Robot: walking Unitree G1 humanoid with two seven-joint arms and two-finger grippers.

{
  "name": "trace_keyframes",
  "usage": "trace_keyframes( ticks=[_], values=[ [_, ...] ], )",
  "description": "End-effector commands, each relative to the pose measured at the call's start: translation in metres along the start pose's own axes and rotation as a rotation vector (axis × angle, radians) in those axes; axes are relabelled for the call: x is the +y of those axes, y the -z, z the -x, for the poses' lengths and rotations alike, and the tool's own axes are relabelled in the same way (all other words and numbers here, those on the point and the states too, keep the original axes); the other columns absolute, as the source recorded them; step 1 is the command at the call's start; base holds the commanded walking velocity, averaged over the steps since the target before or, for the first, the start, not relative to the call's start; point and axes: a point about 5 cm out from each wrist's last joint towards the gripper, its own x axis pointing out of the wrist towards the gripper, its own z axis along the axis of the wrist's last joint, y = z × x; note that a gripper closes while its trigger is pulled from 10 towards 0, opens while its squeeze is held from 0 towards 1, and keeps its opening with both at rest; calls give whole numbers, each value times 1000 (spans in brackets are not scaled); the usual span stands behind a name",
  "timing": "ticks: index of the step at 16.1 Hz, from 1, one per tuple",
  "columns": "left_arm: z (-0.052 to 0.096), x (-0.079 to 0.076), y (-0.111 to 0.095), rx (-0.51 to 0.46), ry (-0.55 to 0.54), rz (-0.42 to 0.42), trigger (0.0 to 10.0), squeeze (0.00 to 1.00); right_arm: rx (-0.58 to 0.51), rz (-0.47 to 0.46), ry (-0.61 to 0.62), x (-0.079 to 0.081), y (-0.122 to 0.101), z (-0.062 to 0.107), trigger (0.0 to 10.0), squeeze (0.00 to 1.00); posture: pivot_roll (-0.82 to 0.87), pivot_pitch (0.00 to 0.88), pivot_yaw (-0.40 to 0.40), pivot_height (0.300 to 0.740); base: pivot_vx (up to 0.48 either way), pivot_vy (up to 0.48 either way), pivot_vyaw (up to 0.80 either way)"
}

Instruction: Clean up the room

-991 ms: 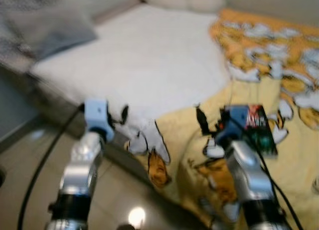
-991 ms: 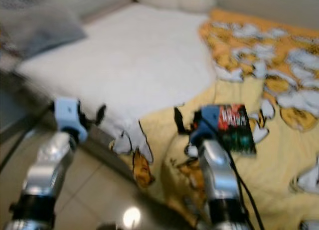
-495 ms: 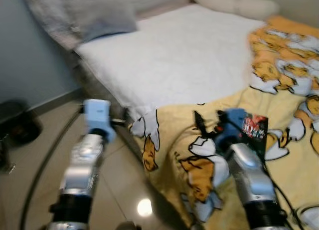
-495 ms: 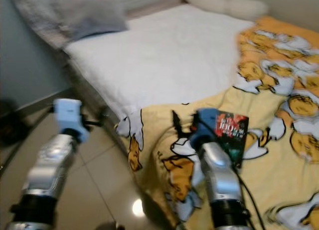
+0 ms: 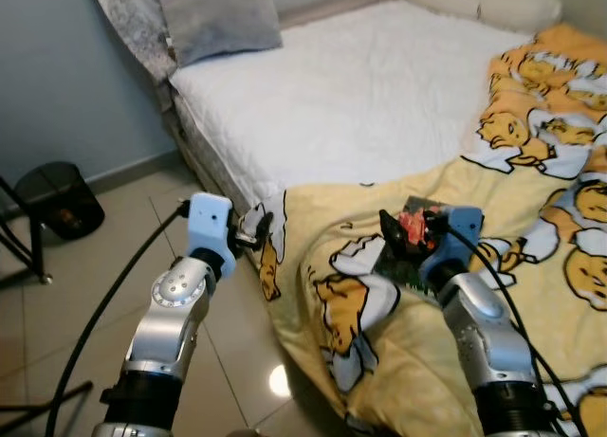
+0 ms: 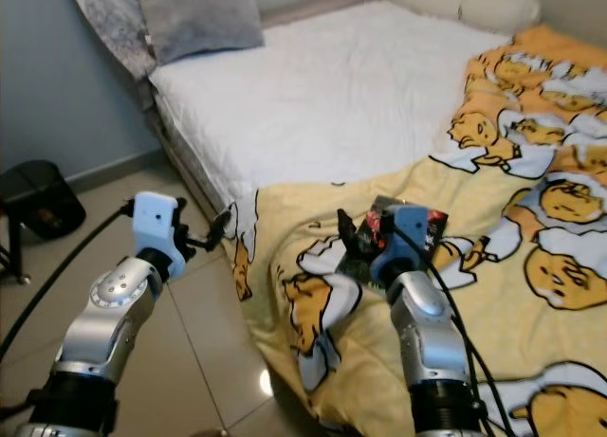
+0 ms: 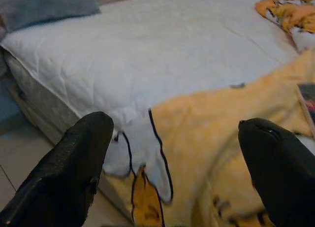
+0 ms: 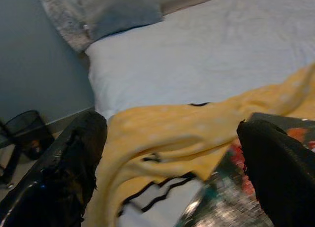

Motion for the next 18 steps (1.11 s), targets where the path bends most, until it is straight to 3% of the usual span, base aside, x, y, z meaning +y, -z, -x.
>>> trace_keyframes(
  ticks=[1,4,7,8,9,10,11,13,18],
  values=[
    [4,3,1,13,17,-16,10000,988,-5,-1,-34,9,-2,-3,10000,1000,9,0,48,740,0,0,0],
    [8,-6,4,49,130,-45,10000,984,28,23,-6,6,0,-4,10000,1000,11,0,47,740,0,0,0],
    [15,-13,9,97,259,-99,10000,961,97,-15,135,-12,7,-4,10000,1000,16,0,45,740,0,0,0],
    [15,-12,8,93,256,-103,10000,902,97,-23,152,-15,7,-4,10000,1000,16,0,45,740,0,0,0],
    [15,-10,7,87,237,-95,10000,827,98,-27,164,-18,6,-3,10000,757,13,0,47,740,0,0,0],
    [15,-10,7,87,236,-93,10000,639,105,-31,174,-18,6,-3,10000,0,13,0,46,740,0,0,0],
    [15,-10,7,83,231,-89,10000,322,111,-31,184,-19,6,-4,10000,0,13,0,46,740,0,0,0],
    [14,-9,5,72,205,-78,10000,8,117,-30,188,-18,7,-4,10000,0,14,0,44,740,0,0,0],
    [6,-1,-3,22,108,-44,10000,0,81,-38,147,-10,0,-10,10000,0,14,0,44,740,0,0,0]
  ],
)
